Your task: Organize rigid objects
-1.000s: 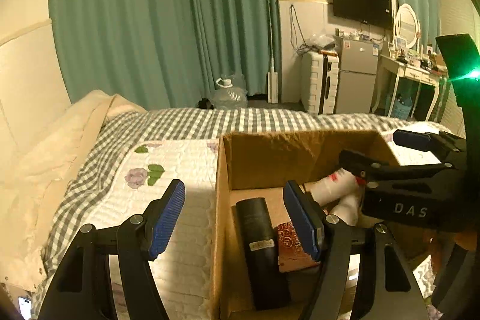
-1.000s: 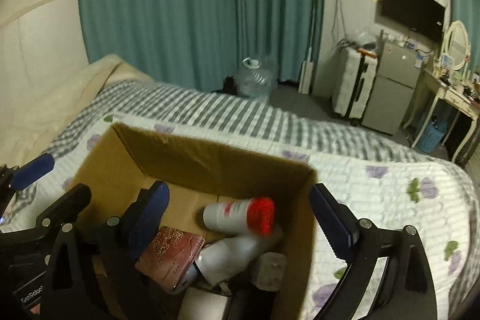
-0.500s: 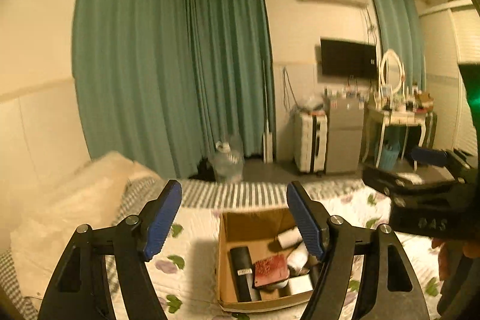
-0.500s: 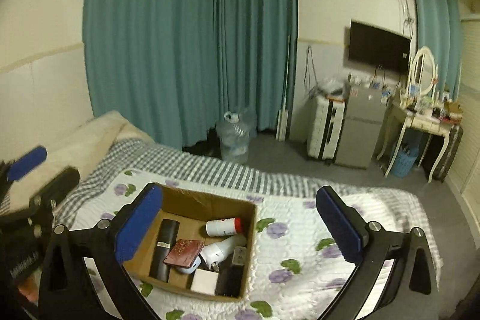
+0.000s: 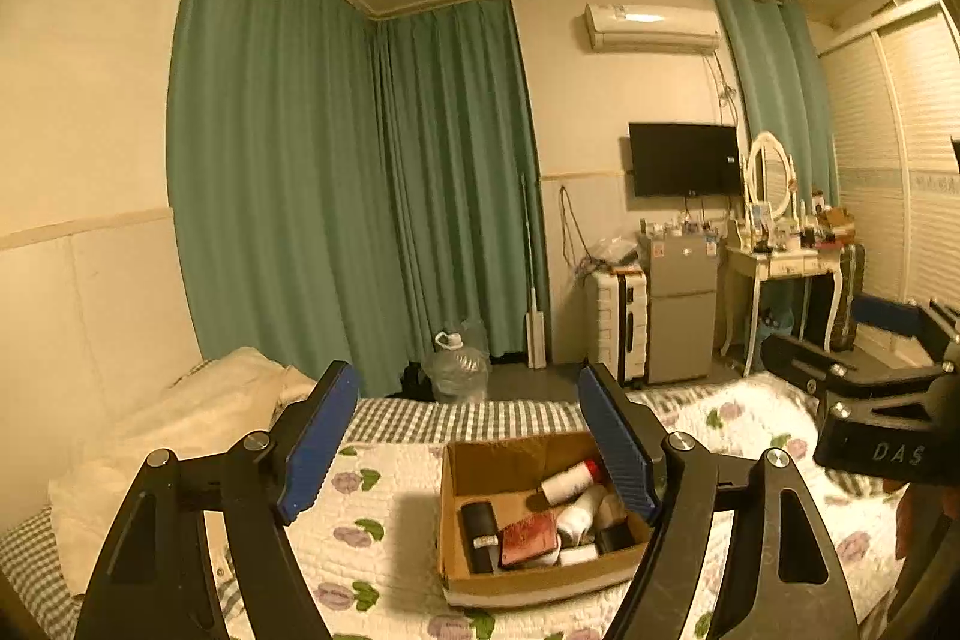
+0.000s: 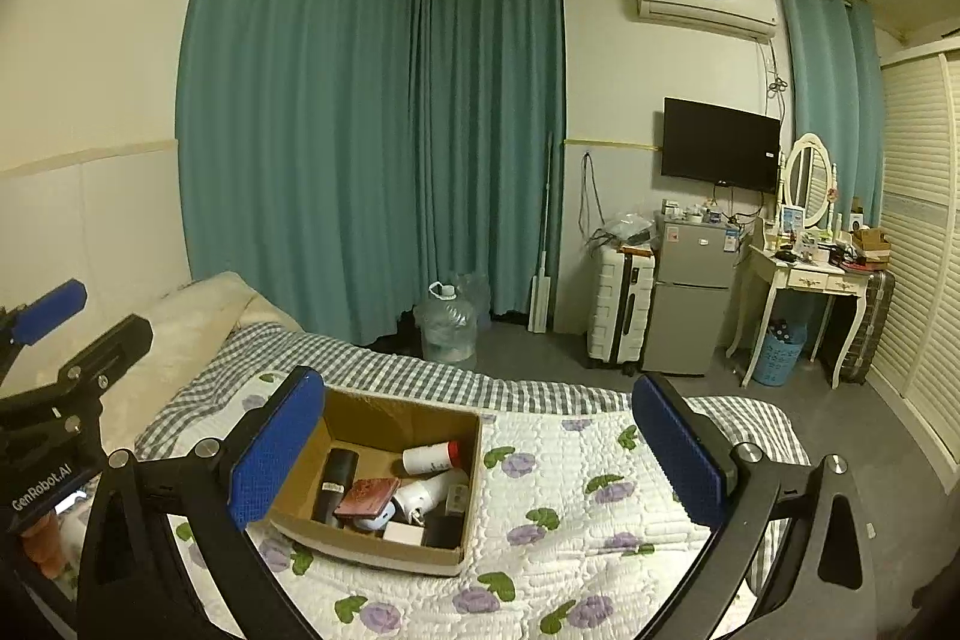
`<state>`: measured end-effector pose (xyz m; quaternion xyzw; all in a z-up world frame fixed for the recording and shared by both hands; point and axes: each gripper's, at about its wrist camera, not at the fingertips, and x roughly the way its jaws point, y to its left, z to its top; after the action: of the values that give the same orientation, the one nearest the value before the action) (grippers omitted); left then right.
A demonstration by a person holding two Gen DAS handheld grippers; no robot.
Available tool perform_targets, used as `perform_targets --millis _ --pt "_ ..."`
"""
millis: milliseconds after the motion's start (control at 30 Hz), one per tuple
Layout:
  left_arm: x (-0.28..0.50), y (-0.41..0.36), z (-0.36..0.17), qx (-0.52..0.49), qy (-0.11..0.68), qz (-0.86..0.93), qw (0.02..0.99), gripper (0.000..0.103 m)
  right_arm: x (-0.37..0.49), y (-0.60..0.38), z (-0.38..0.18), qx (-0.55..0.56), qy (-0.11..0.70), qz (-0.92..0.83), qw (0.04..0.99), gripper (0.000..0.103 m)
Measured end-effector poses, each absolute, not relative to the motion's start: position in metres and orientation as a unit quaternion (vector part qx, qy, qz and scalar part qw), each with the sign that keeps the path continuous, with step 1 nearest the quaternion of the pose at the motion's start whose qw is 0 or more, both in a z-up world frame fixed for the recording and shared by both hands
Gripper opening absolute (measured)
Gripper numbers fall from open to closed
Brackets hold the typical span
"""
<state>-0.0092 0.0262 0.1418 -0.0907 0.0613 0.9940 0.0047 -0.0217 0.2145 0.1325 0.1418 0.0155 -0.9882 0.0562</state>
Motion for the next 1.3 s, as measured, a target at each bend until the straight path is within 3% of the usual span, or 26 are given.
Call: perform_targets --millis 567,1300 --pt "-0.044 0.014 0.024 -0.204 0.055 0.977 -0.024 0.079 -0.054 0.199 0.000 0.217 0.016 -0.975 0.049 0.103" --pt "-0.045 0.009 0.011 -0.217 0.045 0.975 -0.026 0.079 -0.059 0.191 -0.015 0.233 0.028 -0.971 0.045 0.103"
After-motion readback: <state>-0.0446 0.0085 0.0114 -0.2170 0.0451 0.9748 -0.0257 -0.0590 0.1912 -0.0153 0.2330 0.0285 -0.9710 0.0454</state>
